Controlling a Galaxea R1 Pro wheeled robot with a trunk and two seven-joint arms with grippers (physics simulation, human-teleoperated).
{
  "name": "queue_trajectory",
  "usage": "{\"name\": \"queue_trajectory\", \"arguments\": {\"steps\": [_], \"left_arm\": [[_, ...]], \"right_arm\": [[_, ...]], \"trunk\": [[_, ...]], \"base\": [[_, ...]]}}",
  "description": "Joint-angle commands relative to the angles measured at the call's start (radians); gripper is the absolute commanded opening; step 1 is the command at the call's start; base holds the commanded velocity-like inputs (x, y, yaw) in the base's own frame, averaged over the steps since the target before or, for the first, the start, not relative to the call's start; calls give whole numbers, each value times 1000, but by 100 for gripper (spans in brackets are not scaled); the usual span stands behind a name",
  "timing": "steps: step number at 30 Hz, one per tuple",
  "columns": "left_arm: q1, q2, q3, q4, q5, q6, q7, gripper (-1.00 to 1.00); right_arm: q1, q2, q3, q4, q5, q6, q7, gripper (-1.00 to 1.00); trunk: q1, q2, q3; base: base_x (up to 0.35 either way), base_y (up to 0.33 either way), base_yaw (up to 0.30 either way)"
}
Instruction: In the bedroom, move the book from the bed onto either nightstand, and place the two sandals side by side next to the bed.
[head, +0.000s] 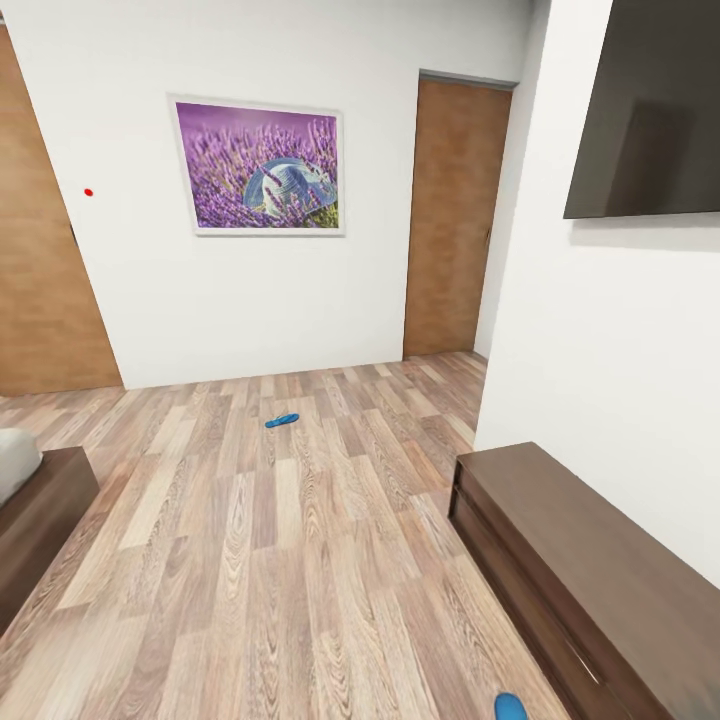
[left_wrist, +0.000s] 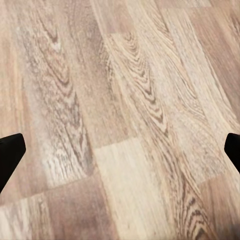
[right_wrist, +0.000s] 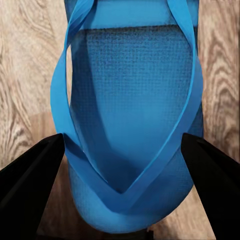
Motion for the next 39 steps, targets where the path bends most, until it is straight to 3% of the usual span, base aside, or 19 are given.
{"name": "queue_trajectory", "arguments": {"steps": [1, 5, 16, 39], "left_arm": [[-1, 1, -4, 1, 10, -2, -4, 100], [-1, 1, -4, 1, 10, -2, -4, 100], [-1, 1, -4, 1, 10, -2, -4, 100], [-1, 1, -4, 3, 10, -2, -4, 100]], "right_arm": [[0, -1, 8, -2, -11, -2, 0, -100], [0, -1, 8, 1, -13, -40, -3, -100], [0, -3, 7, 6, -14, -51, -4, -100], [0, -3, 7, 6, -14, -51, -5, -100]], "trunk": [[0, 0, -1], [0, 0, -1], [0, 0, -2], [0, 0, -37]], "base": [[0, 0, 0], [0, 0, 0], [0, 0, 0], [0, 0, 0]]}}
